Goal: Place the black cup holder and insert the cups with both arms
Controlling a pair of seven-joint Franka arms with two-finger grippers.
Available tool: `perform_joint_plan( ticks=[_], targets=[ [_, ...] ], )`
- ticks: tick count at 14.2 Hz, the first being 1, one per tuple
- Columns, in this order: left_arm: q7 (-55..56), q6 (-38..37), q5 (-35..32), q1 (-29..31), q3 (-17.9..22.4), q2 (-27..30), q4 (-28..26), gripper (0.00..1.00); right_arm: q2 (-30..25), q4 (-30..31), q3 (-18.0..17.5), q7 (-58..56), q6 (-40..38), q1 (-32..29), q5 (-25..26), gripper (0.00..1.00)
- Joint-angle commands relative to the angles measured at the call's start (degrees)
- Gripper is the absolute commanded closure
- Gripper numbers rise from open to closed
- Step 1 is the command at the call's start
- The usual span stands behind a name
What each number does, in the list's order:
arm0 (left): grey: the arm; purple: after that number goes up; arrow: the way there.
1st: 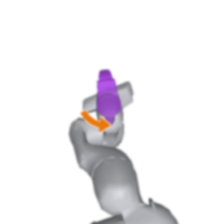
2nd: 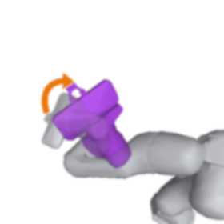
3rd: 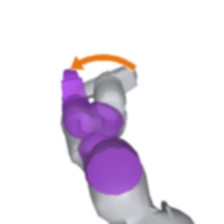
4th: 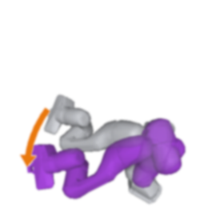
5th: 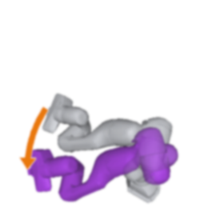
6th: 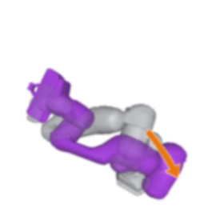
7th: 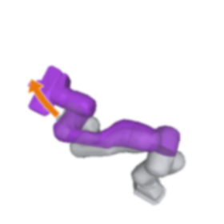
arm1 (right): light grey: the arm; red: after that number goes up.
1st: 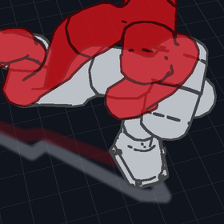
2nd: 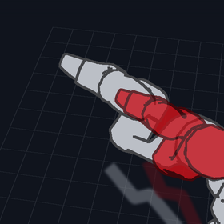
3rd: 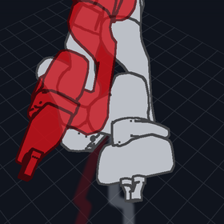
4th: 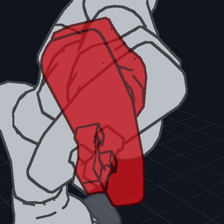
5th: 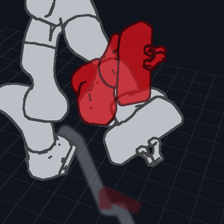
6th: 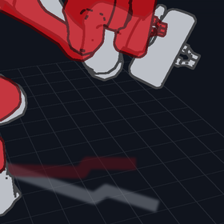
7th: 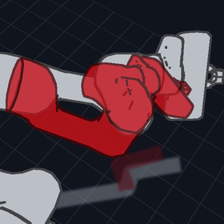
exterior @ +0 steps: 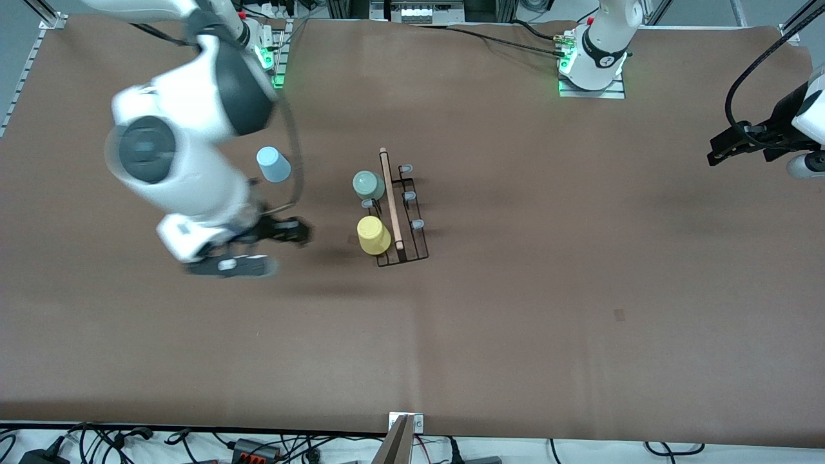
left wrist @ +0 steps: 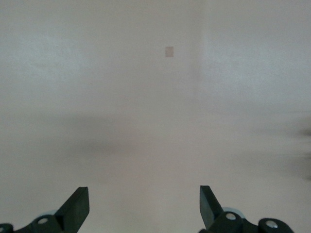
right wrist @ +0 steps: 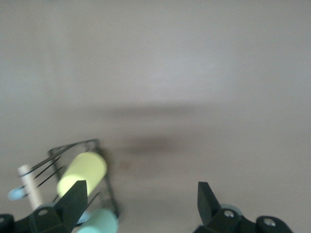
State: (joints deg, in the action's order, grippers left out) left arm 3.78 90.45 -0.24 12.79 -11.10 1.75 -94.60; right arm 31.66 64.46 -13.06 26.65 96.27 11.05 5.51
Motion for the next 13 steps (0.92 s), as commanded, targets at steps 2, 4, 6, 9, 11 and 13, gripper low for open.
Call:
perform_joint_plan(
  ticks=[2, 4, 6, 9, 11, 13],
  targets=[
    [-0.53, -0.72, 1.12, 0.31, 0.02, -0.17, 1.00, 0.00, -3.17, 1.46, -0.48, 0.15, -2.49, -5.07, 1.69, 0.00],
    [-0.44, -0.72, 1.12, 0.31, 0.02, -0.17, 1.00, 0.00, -3.27, 1.46, -0.56, 0.07, -2.32, -8.31, 1.96, 0.00],
    [-0.44, -0.72, 1.12, 0.31, 0.02, -0.17, 1.00, 0.00, -3.88, 1.46, -0.48, -2.12, -2.49, -10.00, 1.87, 0.00],
    [-0.44, -0.72, 1.12, 0.31, 0.02, -0.26, 1.00, 0.00, -4.41, 1.46, -0.47, -5.55, -2.49, -12.71, 1.87, 0.00],
    [-0.44, -0.72, 1.12, 0.31, 0.02, -0.17, 1.00, 0.00, -5.29, 1.54, 0.13, -7.13, -2.40, -13.60, 2.40, 0.00],
    [-0.44, -0.72, 1.12, 0.40, 0.02, -0.26, 1.00, 0.00, -6.43, 1.98, 2.59, -11.25, -2.23, -13.60, 1.96, 0.00]
  ],
)
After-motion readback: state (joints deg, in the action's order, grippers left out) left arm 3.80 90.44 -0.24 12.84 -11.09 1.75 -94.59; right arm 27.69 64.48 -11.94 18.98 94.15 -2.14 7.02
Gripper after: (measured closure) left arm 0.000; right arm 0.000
